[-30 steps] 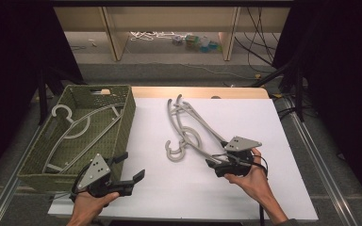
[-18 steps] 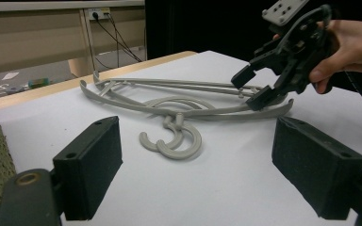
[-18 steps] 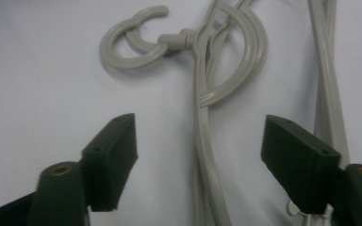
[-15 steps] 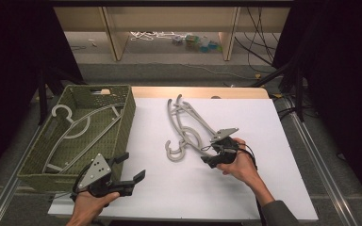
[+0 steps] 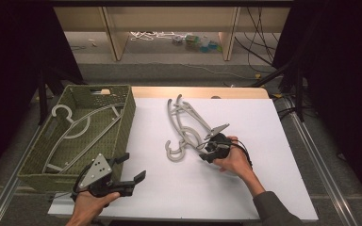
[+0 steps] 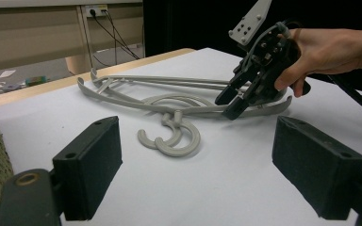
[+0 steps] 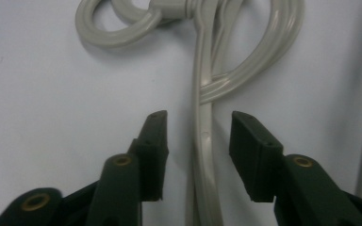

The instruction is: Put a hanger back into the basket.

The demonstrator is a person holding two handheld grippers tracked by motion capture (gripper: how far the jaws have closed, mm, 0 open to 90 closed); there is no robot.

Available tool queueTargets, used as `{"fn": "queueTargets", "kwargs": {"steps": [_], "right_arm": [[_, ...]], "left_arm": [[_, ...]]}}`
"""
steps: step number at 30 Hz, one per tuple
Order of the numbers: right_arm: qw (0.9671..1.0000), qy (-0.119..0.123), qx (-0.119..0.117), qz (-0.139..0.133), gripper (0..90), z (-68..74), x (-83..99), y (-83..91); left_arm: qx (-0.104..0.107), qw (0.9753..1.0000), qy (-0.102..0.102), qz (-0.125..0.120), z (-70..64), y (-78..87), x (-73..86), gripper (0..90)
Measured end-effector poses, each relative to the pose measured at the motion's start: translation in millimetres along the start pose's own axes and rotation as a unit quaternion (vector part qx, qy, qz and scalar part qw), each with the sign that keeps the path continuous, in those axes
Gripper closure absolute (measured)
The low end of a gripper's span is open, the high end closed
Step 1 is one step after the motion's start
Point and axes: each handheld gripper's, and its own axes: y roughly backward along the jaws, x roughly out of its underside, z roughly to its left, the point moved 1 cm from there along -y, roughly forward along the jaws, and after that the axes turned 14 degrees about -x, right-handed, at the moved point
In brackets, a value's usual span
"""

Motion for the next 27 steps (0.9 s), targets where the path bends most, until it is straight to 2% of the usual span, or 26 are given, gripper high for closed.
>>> {"fn": "queueTargets", "kwargs": {"steps": [7, 8, 11, 15, 20, 23, 27], "right_arm": [[0.9999, 0.009, -0.005, 0.014, 77.3, -2.4, 0.6, -2.5], [0.9997, 0.016, -0.003, 0.017, 78.1, -2.7, 0.4, -2.3], [0.9995, 0.024, -0.005, 0.019, 79.3, -2.3, -0.9, -0.5], [0.9983, 0.047, 0.013, 0.031, 80.2, -1.2, -2.5, 2.4], [0.998, 0.053, 0.006, 0.034, 81.6, -1.3, -2.6, 9.2], [0.9969, 0.065, 0.014, 0.043, 82.0, 1.2, -4.2, 11.2], [0.9962, 0.071, 0.01, 0.049, 82.2, 3.0, -5.9, 14.4]], "left_arm": [[0.001, 1.0, 0.0, 0.001, 0.1, -0.1, 0.2, 16.2], [0.001, 1.0, 0.0, 0.002, 0.2, 0.0, 0.2, 16.3], [0.001, 1.0, 0.0, 0.002, 0.2, 0.1, 0.2, 16.3], [0.001, 1.0, 0.0, 0.002, 0.0, -0.1, 0.4, 16.4], [0.001, 1.0, 0.0, 0.003, -0.1, -0.2, 0.5, 16.4], [0.001, 1.0, 0.0, 0.005, -0.2, -0.4, 0.7, 16.4], [0.001, 1.0, 0.0, 0.005, -0.4, -0.4, 0.8, 16.4]]}}
